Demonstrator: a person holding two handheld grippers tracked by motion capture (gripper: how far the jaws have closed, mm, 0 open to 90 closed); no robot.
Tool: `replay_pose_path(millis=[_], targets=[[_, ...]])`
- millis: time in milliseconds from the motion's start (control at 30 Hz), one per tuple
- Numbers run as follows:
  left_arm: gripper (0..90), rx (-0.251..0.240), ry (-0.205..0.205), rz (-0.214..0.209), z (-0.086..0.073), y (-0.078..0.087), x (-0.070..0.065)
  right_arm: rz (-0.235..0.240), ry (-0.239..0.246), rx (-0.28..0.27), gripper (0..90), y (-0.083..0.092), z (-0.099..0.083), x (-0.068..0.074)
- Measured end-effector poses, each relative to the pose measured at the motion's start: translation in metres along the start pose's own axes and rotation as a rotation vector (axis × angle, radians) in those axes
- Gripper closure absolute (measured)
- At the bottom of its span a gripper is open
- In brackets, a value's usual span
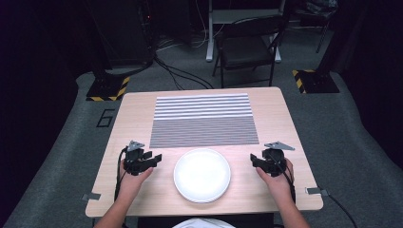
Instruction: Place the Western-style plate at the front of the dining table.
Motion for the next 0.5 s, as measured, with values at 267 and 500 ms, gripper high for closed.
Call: replay_pose_path(millis=[267, 500], targets=[[51.2, -0.02, 0.032, -0.052, 0.0, 0.007, -0.018, 0.047, 0.027, 0.005, 49.2, 0.016, 0.0, 0.028], [54.0, 0.0, 0.062, -0.135, -0.01, 0.003, -0.032, 0.075, 0.038, 0.032, 45.6, 0.014, -0.01, 0.044]])
Point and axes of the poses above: each handheld gripper's, and its own axes: y roughly backward along the jaws, z roughly out of its top, x roughly to its left, the point moved 6 cm from there along -y, roughly forward along the jaws, and after that the axes turned 15 degrees about -z, right-handed, at the moved point
